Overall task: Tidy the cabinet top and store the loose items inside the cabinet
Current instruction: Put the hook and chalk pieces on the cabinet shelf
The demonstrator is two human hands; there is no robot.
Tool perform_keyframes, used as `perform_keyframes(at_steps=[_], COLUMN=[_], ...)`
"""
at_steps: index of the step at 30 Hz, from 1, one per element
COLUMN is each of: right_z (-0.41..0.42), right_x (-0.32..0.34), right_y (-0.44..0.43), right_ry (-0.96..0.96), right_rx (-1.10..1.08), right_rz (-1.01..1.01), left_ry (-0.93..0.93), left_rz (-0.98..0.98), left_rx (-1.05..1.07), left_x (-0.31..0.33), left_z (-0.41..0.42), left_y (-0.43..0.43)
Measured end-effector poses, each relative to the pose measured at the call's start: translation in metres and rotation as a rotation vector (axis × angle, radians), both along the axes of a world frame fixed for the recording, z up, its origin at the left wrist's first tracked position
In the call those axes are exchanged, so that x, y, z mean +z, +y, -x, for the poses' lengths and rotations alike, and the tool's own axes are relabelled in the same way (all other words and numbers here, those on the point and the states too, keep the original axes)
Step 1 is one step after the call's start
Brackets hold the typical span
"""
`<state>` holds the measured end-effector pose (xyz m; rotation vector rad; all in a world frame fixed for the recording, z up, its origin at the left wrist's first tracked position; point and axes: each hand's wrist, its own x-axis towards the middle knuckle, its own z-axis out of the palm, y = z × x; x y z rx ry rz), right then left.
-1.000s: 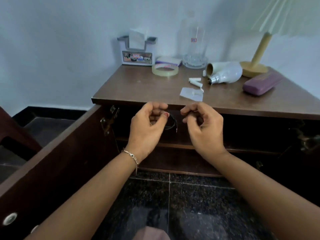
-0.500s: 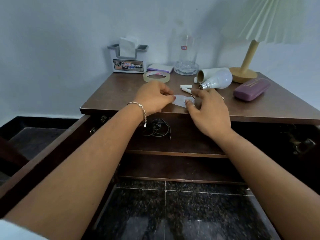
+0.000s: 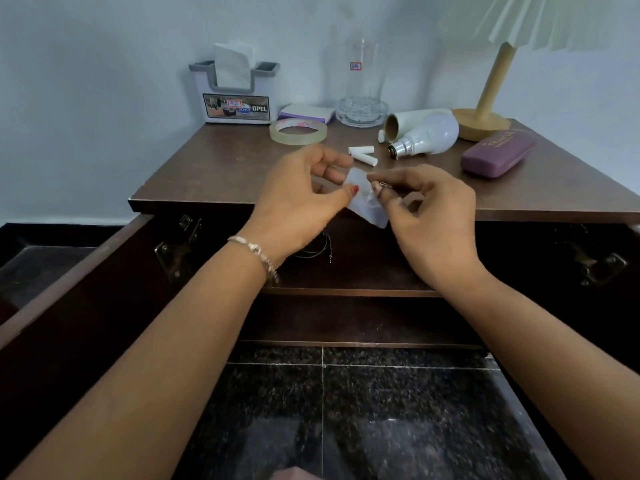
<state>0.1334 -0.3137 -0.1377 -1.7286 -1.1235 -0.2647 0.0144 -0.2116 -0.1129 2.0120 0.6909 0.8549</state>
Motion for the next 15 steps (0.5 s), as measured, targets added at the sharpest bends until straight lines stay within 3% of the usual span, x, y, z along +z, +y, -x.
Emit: perform_keyframes(at_steps=[4,7,13,15], right_z=[0.013,0.014,-0.005,-0.013], right_x=[-0.026,-0.051,-0.101,-0.113], right_y=[-0.028,-0.039,-0.033,-0.024], right_ry=[0.082,0.218,0.33,0.523], right_rx=[0.125,0.198,0.11,0.089], right_rz=[-0.089,-0.089,0.061,0.067], left_ry=[-0.16,-0.224,-0.236,-0.231], left_rz=[0.11,0.379,0.785,0.861], left_rx=[-0.031,-0.06,0.034,0.06], left_x=[-0.028,-0.058,-0.109,-0.121], left_z=[0.021,0.026,0.011,0.001], left_y=[-0.026,-0.036,-0.032,-0.031])
